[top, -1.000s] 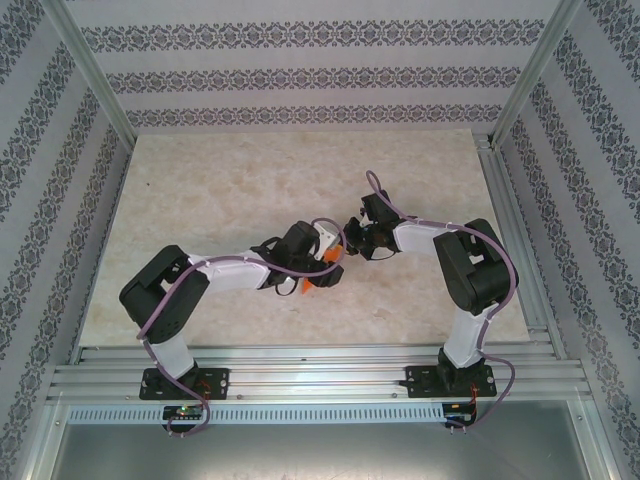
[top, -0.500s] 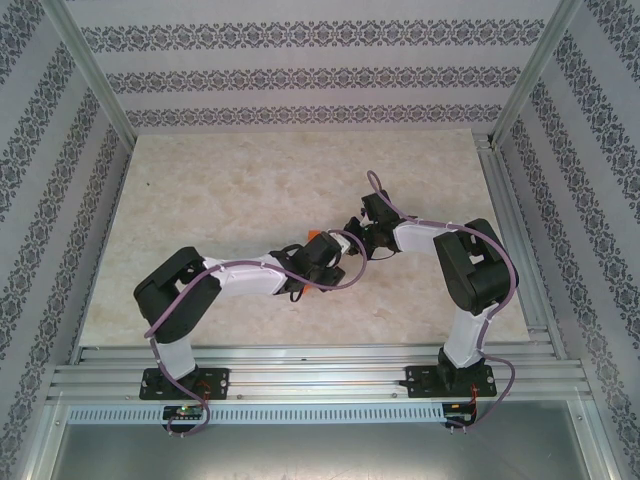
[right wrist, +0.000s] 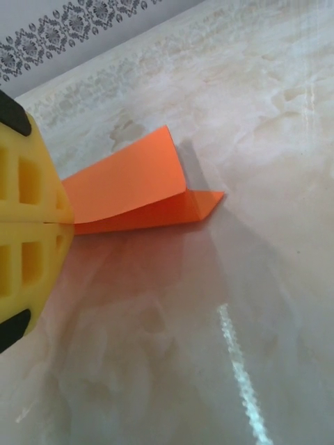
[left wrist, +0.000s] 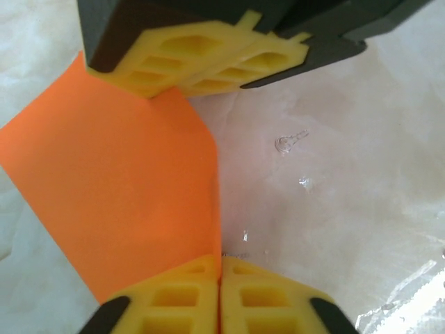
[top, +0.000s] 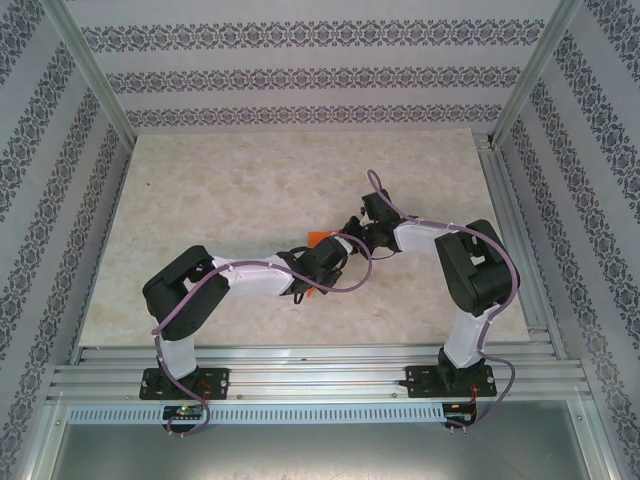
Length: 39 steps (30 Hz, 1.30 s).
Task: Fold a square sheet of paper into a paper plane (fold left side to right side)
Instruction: Fold the wing for the fifth time at the center of the table.
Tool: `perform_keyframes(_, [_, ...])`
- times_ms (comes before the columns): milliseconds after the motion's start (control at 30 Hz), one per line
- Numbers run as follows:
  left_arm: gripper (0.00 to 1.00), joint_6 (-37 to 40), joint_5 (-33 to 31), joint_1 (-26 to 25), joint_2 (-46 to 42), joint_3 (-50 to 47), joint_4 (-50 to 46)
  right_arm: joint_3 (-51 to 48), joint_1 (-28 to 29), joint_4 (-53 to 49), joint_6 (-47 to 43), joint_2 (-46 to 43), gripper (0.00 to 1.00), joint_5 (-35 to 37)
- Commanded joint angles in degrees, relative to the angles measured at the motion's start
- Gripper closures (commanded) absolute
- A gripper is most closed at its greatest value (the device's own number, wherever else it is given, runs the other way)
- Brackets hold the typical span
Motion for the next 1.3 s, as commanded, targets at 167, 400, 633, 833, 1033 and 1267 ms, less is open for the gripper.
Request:
perform_keyframes(167, [0.99,-6.39,11.67,4.17,-4.48,-3.66,4.44,-2.94,-3.66,-1.88,-6.96,-8.82,0.68,-0.01])
perform_keyframes(400, [0.99,-12.65,28.24,12.97,-7.49,-9.61,14.5,-6.01,-8.17,-3.65,-12.12,-12.34,0.67,0.12])
perform_keyframes(633, [0.99,-17.41,37.94,17.41,-4.81,-10.5,20.57,-7.67,-8.05,0.66,-12.82,-9.66,0.82,-2.35])
perform_keyframes(833, [0.99,-18.44,40.32,19.51,-2.07,-9.06,20.71,-4.55,-5.58,-0.15,-14.83,-6.09,0.9,-1.85])
perform_keyframes(1033, [0.99,-19.78,41.55,21.17,-0.6,-9.1,22.27,-3.06,-4.18,2.7,-12.96,-2.73,0.95,-0.94])
perform_keyframes(1267, [0.99,-22.54,43.74,22.78,-0.2,-10.49,26.4,-0.8,-2.98,4.36,-11.83,0.49,0.95,-0.54])
